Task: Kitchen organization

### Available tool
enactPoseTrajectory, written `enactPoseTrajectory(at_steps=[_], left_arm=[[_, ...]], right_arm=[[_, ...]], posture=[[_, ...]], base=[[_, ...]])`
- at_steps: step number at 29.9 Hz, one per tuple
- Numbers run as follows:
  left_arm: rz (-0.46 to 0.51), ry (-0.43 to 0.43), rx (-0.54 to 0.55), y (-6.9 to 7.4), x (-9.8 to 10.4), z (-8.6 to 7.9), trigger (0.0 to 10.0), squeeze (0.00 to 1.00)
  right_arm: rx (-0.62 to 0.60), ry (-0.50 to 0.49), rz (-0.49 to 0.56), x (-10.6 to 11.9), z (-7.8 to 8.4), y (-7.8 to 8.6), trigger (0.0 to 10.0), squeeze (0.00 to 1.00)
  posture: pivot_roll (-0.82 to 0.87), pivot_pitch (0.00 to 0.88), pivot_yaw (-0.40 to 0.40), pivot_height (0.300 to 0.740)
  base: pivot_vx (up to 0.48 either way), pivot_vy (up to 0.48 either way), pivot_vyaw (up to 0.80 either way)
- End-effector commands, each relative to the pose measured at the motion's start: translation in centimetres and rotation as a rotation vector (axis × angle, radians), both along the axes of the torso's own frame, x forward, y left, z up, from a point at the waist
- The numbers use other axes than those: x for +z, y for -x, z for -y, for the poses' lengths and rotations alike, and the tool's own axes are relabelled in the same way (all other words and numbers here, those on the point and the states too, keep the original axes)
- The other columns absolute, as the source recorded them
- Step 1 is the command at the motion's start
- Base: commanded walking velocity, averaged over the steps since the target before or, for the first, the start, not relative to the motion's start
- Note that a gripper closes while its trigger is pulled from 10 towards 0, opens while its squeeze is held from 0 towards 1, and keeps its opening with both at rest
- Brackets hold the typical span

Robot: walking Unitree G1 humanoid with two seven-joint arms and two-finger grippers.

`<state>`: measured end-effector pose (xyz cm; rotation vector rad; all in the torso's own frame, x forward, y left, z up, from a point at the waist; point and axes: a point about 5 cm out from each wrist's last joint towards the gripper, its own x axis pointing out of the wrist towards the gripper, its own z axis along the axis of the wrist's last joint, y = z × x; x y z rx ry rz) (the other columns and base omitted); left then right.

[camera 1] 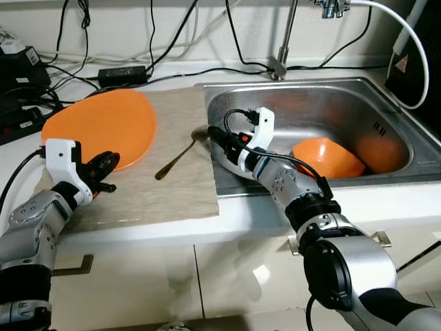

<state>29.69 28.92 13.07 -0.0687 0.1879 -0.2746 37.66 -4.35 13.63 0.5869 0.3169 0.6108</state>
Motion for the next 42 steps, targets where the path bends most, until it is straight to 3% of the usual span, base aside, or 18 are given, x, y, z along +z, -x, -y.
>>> enactPoseTrajectory(at_steps=[1, 8, 17, 26, 33, 36, 42], left_arm=[[-0.177, -0.028, 0.020, 1.6, -3.5, -0.9, 10.0, 0.00], [-0.227, -0.078, -0.009, 3.1, -3.6, -2.9, 10.0, 0.00], [-0.250, -0.210, -0.014, 4.9, -2.0, -7.1, 10.0, 0.00], [-0.203, -0.277, 0.038, 4.7, -0.2, -9.2, 10.0, 0.00], [-0.130, -0.312, 0.106, 3.6, 1.4, -9.8, 10.0, 0.00], [-0.078, -0.314, 0.102, 2.2, 2.2, -8.9, 10.0, 0.00], [-0.069, -0.291, 0.073, 1.3, 1.6, -7.4, 10.0, 0.00]], right_arm=[[0.009, 0.014, 0.025, 0.1, 0.0, 0.0, 10.0, 0.00], [0.021, 0.034, 0.027, -0.5, 0.2, 0.2, 10.0, 0.00], [0.041, 0.064, 0.037, -1.3, 0.2, 0.7, 10.0, 0.00], [0.059, 0.071, 0.043, -1.6, -0.2, 1.0, 10.0, 0.00], [0.081, 0.070, 0.063, -1.4, -0.6, 1.2, 10.0, 0.00], [0.121, 0.022, 0.140, 0.9, -1.6, 1.1, 10.0, 0.00], [0.186, -0.113, 0.180, 4.6, -3.0, 1.5, 10.0, 0.00]], posture=[[0.03, 0.000, 0.002, 0.740], [0.03, 0.000, 0.002, 0.740], [0.04, 0.003, -0.004, 0.740], [0.05, 0.007, -0.008, 0.740], [0.04, 0.008, -0.011, 0.740], [0.04, 0.006, -0.009, 0.740], [0.04, 0.004, -0.004, 0.740]], base=[[0.000, 0.000, 0.00], [0.000, 0.000, 0.00], [0.000, 0.000, 0.00], [0.000, 0.000, 0.00], [0.000, 0.000, 0.00], [0.000, 0.000, 0.00], [0.000, 0.000, 0.00]])
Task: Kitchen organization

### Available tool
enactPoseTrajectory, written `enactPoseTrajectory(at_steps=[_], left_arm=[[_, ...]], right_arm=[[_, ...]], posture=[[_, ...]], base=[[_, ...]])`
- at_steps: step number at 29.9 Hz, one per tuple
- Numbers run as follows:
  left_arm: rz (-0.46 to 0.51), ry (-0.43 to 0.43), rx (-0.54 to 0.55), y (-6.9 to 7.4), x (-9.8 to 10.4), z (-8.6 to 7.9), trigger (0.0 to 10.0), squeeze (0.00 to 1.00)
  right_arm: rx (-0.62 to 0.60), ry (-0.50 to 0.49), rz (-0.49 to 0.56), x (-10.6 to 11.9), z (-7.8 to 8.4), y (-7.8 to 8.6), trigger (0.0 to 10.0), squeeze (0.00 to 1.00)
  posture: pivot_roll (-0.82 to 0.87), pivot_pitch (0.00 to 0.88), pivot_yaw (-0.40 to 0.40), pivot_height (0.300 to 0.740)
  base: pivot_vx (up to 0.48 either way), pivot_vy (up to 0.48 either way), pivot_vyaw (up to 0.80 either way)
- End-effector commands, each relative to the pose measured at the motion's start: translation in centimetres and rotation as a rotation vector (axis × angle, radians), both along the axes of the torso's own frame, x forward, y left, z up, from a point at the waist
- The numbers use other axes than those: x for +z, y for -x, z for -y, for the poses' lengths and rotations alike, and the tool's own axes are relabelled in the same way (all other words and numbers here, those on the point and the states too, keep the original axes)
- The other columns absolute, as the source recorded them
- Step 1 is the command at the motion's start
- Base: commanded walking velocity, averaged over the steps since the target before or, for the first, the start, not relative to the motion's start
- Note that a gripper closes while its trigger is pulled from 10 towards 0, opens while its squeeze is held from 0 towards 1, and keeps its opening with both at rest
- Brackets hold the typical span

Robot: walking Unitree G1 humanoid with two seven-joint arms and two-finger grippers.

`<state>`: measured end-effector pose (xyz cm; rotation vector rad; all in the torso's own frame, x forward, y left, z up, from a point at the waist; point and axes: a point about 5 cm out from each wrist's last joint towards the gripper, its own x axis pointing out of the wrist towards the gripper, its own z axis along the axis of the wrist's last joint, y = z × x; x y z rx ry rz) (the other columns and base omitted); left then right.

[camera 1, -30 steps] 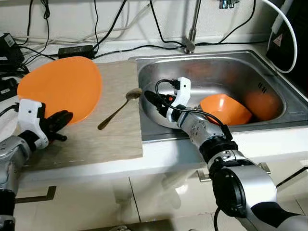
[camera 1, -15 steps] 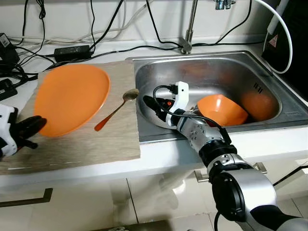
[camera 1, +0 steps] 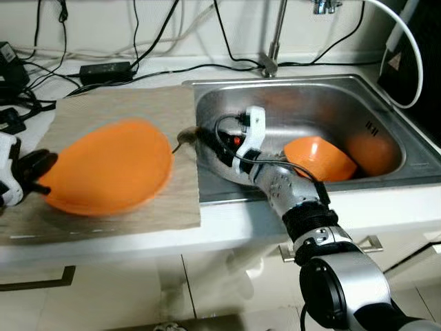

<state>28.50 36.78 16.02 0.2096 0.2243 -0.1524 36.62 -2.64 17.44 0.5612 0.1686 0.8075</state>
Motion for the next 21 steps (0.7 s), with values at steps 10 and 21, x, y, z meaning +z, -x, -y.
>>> enactPoseTrajectory(at_steps=[10, 21], left_arm=[[-0.058, 0.027, -0.015, -0.5, -1.5, 1.3, 10.0, 0.00], [0.195, 0.003, -0.004, -1.6, 5.6, 2.8, 10.0, 0.00]], right_arm=[[0.098, -0.076, -0.039, 1.1, -2.4, 1.6, 10.0, 0.00], [0.117, -0.051, -0.025, 1.4, -2.1, 2.9, 10.0, 0.00]], posture=[[0.04, 0.009, -0.008, 0.740], [0.06, 0.011, -0.017, 0.740]], base=[[0.000, 0.000, 0.00], [0.000, 0.000, 0.00]])
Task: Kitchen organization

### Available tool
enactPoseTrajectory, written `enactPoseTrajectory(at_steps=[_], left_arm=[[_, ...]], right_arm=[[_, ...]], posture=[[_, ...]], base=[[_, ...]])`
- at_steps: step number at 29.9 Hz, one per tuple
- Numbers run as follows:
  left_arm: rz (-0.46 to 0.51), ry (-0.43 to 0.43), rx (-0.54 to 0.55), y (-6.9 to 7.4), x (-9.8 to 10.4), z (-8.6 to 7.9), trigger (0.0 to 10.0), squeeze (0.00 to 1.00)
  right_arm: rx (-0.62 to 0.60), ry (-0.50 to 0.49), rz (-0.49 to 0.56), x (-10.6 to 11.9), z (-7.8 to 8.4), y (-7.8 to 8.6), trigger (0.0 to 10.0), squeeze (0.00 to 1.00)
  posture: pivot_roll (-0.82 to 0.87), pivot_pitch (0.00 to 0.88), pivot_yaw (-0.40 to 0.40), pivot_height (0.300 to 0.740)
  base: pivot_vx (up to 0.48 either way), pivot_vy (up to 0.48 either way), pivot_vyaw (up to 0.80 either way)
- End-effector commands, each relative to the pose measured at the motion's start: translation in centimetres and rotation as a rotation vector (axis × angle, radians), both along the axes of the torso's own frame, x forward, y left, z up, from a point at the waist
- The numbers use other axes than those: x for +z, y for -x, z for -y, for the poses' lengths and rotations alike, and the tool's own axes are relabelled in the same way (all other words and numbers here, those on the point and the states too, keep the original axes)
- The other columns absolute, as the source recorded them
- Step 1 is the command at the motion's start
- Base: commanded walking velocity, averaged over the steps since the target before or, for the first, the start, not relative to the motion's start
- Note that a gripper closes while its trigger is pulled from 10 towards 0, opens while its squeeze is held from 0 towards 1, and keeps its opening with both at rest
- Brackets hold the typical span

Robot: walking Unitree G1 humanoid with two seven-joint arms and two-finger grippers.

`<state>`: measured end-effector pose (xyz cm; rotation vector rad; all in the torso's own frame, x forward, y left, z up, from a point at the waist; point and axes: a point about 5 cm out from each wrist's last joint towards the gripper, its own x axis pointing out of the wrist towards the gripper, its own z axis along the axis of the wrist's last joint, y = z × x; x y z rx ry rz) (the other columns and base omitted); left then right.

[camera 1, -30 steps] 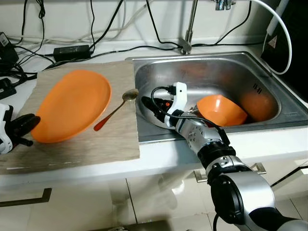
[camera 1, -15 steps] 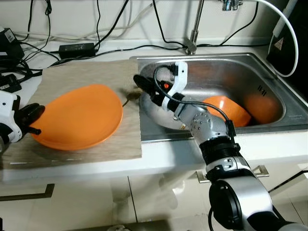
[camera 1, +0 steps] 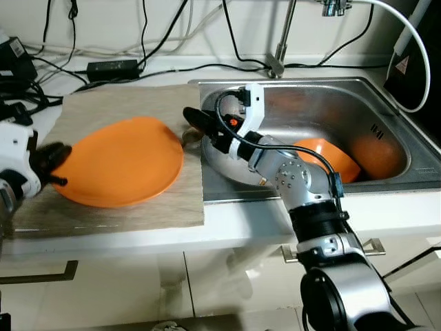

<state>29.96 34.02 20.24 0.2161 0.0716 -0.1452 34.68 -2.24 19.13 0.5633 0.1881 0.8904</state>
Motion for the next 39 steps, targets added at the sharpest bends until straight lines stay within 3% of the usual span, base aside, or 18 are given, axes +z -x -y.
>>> enactPoseTrajectory(at_steps=[1, 5, 11, 15, 17, 22, 32, 39], left_arm=[[0.065, 0.004, -0.002, -0.1, 2.2, 0.4, 10.0, 0.00], [0.109, 0.011, -0.026, 0.1, 3.6, 1.4, 10.0, 0.00], [0.078, 0.018, -0.042, 0.7, 3.1, 2.3, 10.0, 0.00], [0.039, 0.046, -0.052, 0.9, 2.0, 2.8, 10.0, 0.00], [-0.012, 0.092, -0.026, 0.9, -0.1, 3.0, 10.0, 0.00], [-0.086, 0.129, -0.003, 0.6, -3.2, 3.6, 10.0, 0.00], [-0.111, 0.143, 0.025, 0.1, -4.3, 3.5, 10.0, 0.00], [-0.157, 0.159, 0.054, 0.5, -5.9, 2.8, 10.0, 0.00]], right_arm=[[0.035, -0.039, -0.033, -0.3, -1.7, 1.1, 10.0, 0.00], [0.043, -0.036, -0.042, -0.5, -1.7, 1.5, 10.0, 0.00], [0.043, -0.034, -0.053, -0.8, -1.5, 1.9, 10.0, 0.00], [0.038, -0.032, -0.051, -0.7, -1.4, 1.9, 10.0, 0.00], [0.018, -0.026, -0.035, -0.3, -1.1, 1.8, 10.0, 0.00], [-0.020, -0.012, -0.009, 0.3, -0.2, 1.4, 10.0, 0.00], [-0.041, 0.002, -0.006, 0.3, 0.5, 1.7, 10.0, 0.00], [-0.046, 0.000, -0.030, -0.2, 0.9, 1.9, 10.0, 0.00]], posture=[[0.06, 0.010, -0.019, 0.740], [0.07, 0.009, -0.021, 0.740], [0.07, 0.005, -0.020, 0.740], [0.07, 0.003, -0.018, 0.740], [0.06, 0.003, -0.017, 0.740], [0.06, 0.006, -0.017, 0.740], [0.03, 0.012, -0.011, 0.740], [0.03, 0.016, -0.012, 0.740]], base=[[0.000, 0.000, 0.00], [0.000, 0.000, 0.00], [0.000, 0.000, 0.00], [0.000, 0.000, 0.00], [0.000, 0.000, 0.00], [0.000, 0.000, 0.00], [0.000, 0.000, 0.00], [0.000, 0.000, 0.00]])
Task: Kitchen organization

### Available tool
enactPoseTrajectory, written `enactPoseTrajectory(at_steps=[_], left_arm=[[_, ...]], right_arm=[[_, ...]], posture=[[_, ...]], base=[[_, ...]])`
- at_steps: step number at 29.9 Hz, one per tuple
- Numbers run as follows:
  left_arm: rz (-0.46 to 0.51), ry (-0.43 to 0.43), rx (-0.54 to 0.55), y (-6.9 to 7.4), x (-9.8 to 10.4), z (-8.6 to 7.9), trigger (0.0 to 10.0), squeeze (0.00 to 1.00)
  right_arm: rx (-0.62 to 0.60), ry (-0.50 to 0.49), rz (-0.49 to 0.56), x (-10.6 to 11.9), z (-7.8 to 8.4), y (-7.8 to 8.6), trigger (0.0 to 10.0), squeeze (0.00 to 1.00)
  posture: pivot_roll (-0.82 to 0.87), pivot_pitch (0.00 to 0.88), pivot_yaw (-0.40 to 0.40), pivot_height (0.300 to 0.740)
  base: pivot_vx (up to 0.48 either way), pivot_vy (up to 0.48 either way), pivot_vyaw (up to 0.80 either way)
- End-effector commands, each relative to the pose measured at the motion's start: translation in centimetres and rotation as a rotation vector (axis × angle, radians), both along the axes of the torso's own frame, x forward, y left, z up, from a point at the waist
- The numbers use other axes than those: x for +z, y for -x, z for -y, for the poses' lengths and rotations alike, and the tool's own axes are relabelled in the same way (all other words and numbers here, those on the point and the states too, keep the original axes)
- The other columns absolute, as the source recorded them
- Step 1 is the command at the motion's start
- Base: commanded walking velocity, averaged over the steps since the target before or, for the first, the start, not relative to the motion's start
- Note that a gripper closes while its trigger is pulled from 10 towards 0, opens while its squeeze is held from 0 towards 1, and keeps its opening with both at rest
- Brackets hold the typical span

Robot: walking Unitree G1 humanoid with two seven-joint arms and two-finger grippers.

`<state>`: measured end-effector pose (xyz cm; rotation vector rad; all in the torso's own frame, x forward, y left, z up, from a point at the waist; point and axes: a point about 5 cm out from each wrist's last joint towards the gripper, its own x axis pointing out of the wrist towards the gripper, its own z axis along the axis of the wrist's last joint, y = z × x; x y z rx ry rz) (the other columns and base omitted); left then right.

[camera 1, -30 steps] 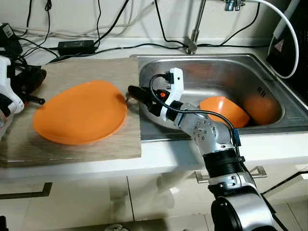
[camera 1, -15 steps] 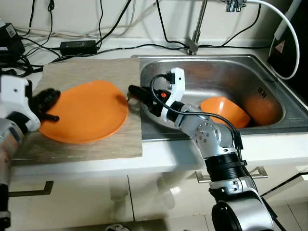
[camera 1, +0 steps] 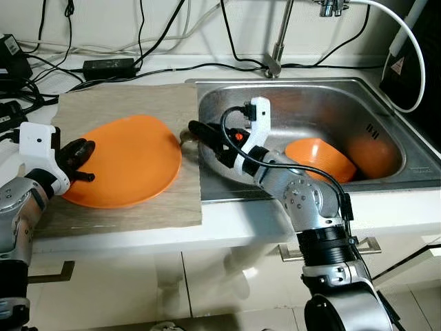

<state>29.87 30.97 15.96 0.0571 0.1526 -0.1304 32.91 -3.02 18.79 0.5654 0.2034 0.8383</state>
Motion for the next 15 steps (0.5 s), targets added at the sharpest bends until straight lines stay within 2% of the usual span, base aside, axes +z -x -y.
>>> enactPoseTrajectory(at_steps=[1, 5, 11, 15], left_arm=[[-0.082, 0.009, 0.026, 0.6, -2.1, -0.4, 10.0, 0.00], [-0.097, 0.012, 0.039, 0.9, -2.7, -0.7, 10.0, 0.00], [-0.041, 0.015, 0.014, 0.3, -1.0, -0.3, 10.0, 0.00], [-0.063, 0.013, 0.013, 0.4, -1.8, -0.3, 10.0, 0.00]], right_arm=[[-0.001, -0.013, -0.008, 0.1, 0.2, 0.2, 10.0, 0.00], [0.000, -0.010, -0.014, 0.0, 0.4, 0.3, 10.0, 0.00], [-0.002, -0.003, -0.019, -0.1, 0.5, 0.3, 10.0, 0.00], [-0.004, -0.010, -0.032, -0.4, 0.5, 0.3, 10.0, 0.00]], posture=[[0.03, 0.016, -0.012, 0.740], [0.03, 0.017, -0.016, 0.740], [0.04, 0.014, -0.018, 0.740], [0.03, 0.013, -0.013, 0.740]], base=[[0.000, 0.000, 0.00], [0.000, 0.000, 0.00], [0.000, 0.000, 0.00], [0.000, 0.000, 0.00]])
